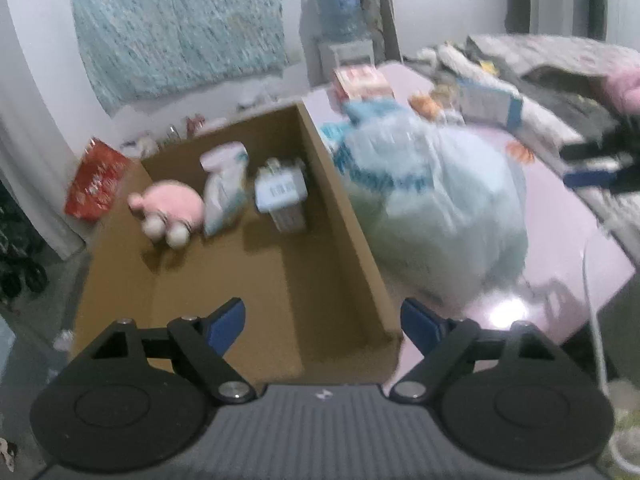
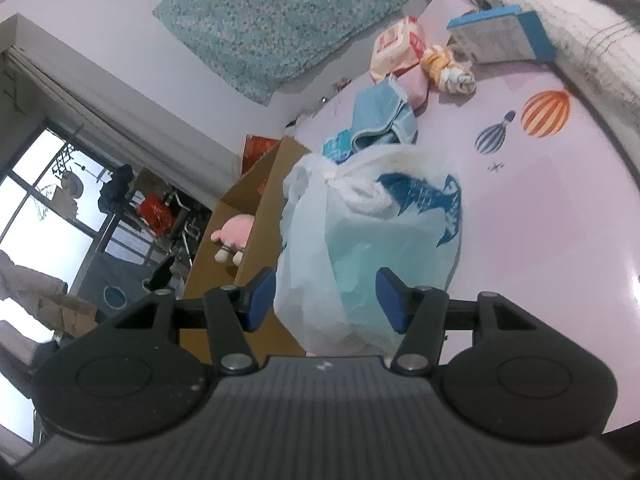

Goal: Organize soft objects
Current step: 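Move both tools away from the box toward the items on the bed, then grasp the blue striped towel with the left tool while the right grasps the orange-striped rolled cloth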

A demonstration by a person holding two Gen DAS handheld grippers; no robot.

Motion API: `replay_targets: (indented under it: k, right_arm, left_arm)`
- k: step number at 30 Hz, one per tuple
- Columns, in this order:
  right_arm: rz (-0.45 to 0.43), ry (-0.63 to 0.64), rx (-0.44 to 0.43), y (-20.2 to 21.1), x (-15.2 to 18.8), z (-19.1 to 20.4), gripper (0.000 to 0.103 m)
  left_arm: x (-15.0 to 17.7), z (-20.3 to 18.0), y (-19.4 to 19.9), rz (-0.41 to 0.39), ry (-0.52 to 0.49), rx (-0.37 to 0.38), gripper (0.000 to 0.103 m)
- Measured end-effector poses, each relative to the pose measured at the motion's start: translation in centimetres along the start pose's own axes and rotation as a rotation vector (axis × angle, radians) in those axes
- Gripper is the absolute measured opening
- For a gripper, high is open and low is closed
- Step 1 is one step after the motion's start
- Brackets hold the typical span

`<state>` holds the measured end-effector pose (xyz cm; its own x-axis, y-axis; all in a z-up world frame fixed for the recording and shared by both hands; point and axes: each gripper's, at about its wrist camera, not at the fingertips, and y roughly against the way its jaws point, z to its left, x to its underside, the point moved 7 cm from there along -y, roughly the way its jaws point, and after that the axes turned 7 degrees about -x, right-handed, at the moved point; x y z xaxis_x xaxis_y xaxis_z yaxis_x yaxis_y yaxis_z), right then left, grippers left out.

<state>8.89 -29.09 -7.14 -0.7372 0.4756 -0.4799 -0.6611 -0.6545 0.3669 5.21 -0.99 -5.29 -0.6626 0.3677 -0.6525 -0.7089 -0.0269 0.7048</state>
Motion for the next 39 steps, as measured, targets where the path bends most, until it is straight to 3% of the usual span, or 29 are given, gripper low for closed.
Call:
replay_targets:
  k: [4,9,13,18,21,27,33,39]
  right_arm:
    - [-0.021,0.020,0.013,0.7,-1.5,-0.2,0.055]
    - [-0.058,0.103,0.015,1.3,-4.9,1.4,0.055]
    - [-0.079,0.157,0.009,0.4,-8.4,2.4,0.056]
    - [-0.056,0.175,0.041,-3.9,-12.8,0.9,0.056]
    - [-0.031,0.185,0.089,-7.3,-14.6,-1.4,0.056]
    - [-0.021,0.305,0.293,-12.2,-17.1,-6.9,0.055]
    - [-0.001,0.380,0.354,-15.5,-19.6,-10.6,0.055]
    - [0.030,0.459,0.400,-18.8,-21.0,-12.4,0.049]
  left_arm:
    - [-5.2,0.9,1.1,-0.042,0.004,0.007,0.096]
    - [-13.7,0.9,0.3,-0.036,0.022,0.048,0.101]
    - [-20.0,-0.3,-3.4,-0.006,0.016,0.032,0.101]
    - [-26.0,-3.5,-11.2,0.074,-0.004,0.015,0.101]
    - [-27.4,-6.1,-16.7,0.176,-0.026,0.048,0.101]
    - [-27.8,-10.5,-25.7,0.321,-0.051,0.115,0.101]
    - [-27.9,-13.6,-32.2,0.416,-0.074,0.121,0.101]
    - [-27.3,-15.0,-36.1,0.486,-0.108,0.104,0.101]
